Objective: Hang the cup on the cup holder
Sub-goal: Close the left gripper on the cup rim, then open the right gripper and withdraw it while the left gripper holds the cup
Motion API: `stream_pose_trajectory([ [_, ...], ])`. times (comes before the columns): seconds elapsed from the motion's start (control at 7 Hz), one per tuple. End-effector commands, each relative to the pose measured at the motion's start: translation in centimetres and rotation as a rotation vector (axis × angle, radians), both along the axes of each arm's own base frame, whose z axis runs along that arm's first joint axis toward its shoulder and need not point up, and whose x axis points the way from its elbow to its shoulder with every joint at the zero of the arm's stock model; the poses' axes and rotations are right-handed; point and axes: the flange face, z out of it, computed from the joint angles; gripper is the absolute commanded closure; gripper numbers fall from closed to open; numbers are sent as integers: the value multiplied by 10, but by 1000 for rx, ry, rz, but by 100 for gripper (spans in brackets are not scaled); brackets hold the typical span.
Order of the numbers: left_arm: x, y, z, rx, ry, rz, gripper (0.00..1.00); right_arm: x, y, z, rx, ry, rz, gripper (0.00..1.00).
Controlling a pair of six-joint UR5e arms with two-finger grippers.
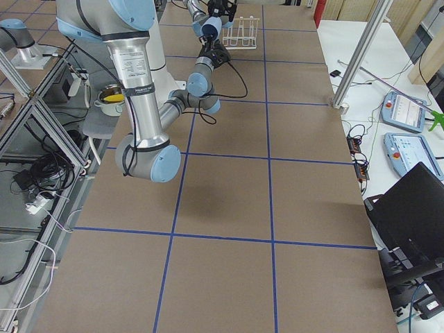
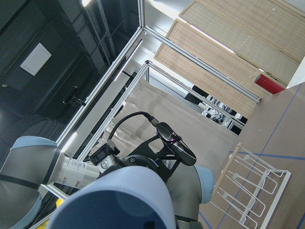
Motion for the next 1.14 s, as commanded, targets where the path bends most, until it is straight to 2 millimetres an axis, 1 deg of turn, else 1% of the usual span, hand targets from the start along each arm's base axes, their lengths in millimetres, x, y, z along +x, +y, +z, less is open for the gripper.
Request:
stream_pose_trajectory([
  [0.0,0,0,1,1,2,2,100,4,1,16,-12,25,-4,0],
  [0.14,0,0,3,6,9,1,100,13,4,42,-29,68,-3,0],
  [0.29,1,0,4,5,6,1,100,23,1,59,-48,102,12,0],
  [0.43,1,-1,4,5,5,-2,100,37,-9,78,-78,151,44,0],
  [0.57,-1,0,12,0,-6,-3,100,65,-31,105,-131,239,60,0],
  [0.71,-2,-2,15,-6,-14,-11,100,94,-63,118,-174,382,57,0],
  [0.86,-2,-3,16,36,-21,-58,100,121,-95,128,-253,523,61,0],
  [1.0,-1,-4,24,39,-43,-74,100,151,-122,141,-340,645,56,0],
])
